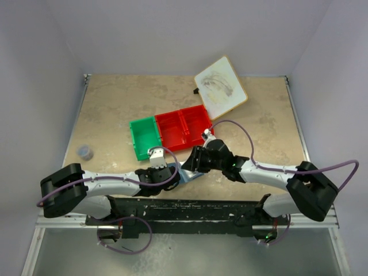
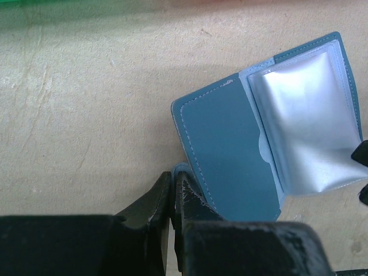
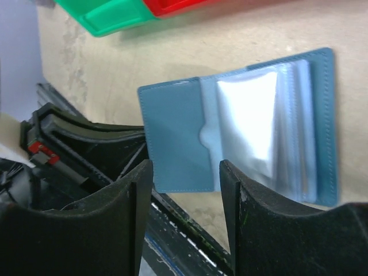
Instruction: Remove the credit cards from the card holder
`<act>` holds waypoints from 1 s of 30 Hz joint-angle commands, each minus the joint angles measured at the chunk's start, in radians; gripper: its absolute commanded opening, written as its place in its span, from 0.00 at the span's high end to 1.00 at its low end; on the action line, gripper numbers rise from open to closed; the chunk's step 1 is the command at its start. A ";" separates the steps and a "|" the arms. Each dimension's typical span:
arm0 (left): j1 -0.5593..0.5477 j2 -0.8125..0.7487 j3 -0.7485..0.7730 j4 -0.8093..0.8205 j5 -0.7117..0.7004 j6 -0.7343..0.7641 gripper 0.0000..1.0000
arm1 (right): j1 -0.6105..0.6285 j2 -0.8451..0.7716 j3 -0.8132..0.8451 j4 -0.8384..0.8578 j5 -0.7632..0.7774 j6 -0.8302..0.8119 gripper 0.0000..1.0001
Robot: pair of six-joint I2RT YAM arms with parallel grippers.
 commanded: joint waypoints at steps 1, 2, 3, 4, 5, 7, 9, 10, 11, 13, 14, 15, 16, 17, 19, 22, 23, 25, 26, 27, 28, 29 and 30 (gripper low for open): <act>0.001 0.010 -0.010 -0.058 -0.016 0.021 1.00 | 0.004 -0.059 0.044 -0.160 0.150 0.024 0.46; 0.002 0.010 -0.009 -0.063 -0.021 0.023 1.00 | 0.004 -0.068 0.039 -0.179 0.169 0.030 0.45; 0.001 0.011 -0.009 -0.068 -0.026 0.023 1.00 | 0.003 -0.074 0.034 -0.185 0.175 0.035 0.44; 0.001 0.011 -0.008 -0.071 -0.028 0.027 1.00 | 0.002 -0.078 0.027 -0.182 0.172 0.038 0.44; 0.002 0.011 -0.007 -0.072 -0.030 0.027 1.00 | 0.002 -0.081 0.016 -0.172 0.163 0.044 0.44; 0.002 0.010 -0.006 -0.073 -0.031 0.031 1.00 | 0.002 -0.068 -0.001 -0.145 0.137 0.055 0.43; 0.001 0.011 -0.005 -0.071 -0.032 0.035 1.00 | 0.002 -0.039 -0.007 -0.130 0.111 0.060 0.43; 0.001 0.010 -0.003 -0.071 -0.032 0.035 1.00 | 0.002 -0.025 -0.004 -0.122 0.094 0.060 0.43; 0.001 0.010 -0.003 -0.071 -0.032 0.036 1.00 | 0.002 -0.011 -0.003 -0.112 0.084 0.062 0.43; 0.002 0.010 -0.003 -0.072 -0.032 0.037 1.00 | 0.002 0.010 0.010 -0.124 0.087 0.057 0.43; 0.002 0.010 -0.003 -0.074 -0.032 0.038 1.00 | 0.002 0.015 0.015 -0.129 0.089 0.055 0.43; 0.001 0.010 -0.003 -0.074 -0.030 0.037 1.00 | 0.002 0.018 0.022 -0.134 0.093 0.050 0.43; 0.002 0.010 -0.004 -0.074 -0.031 0.036 1.00 | 0.002 0.017 0.027 -0.141 0.099 0.048 0.42; 0.001 0.010 -0.004 -0.074 -0.032 0.037 1.00 | 0.002 0.014 0.031 -0.147 0.106 0.043 0.42; 0.001 0.010 -0.004 -0.075 -0.033 0.040 1.00 | 0.002 0.002 0.041 -0.174 0.133 0.038 0.42; 0.002 0.010 -0.003 -0.081 -0.037 0.042 1.00 | 0.000 -0.014 0.054 -0.226 0.183 0.031 0.40; 0.001 0.010 -0.005 -0.083 -0.039 0.042 1.00 | -0.001 -0.015 0.057 -0.236 0.189 0.027 0.40; 0.002 0.010 -0.004 -0.086 -0.041 0.042 1.00 | -0.006 -0.013 0.056 -0.245 0.191 0.025 0.40; 0.002 0.010 -0.005 -0.086 -0.041 0.042 1.00 | -0.005 -0.011 0.055 -0.242 0.189 0.025 0.40; 0.002 0.010 -0.006 -0.086 -0.041 0.045 1.00 | -0.005 -0.008 0.053 -0.239 0.185 0.025 0.40; 0.001 0.009 -0.006 -0.086 -0.042 0.045 1.00 | -0.005 -0.003 0.052 -0.229 0.177 0.023 0.40; 0.001 0.010 -0.006 -0.088 -0.042 0.047 1.00 | -0.005 0.000 0.050 -0.220 0.171 0.023 0.40; 0.002 0.011 -0.006 -0.089 -0.043 0.048 1.00 | -0.005 0.003 0.050 -0.215 0.162 0.024 0.40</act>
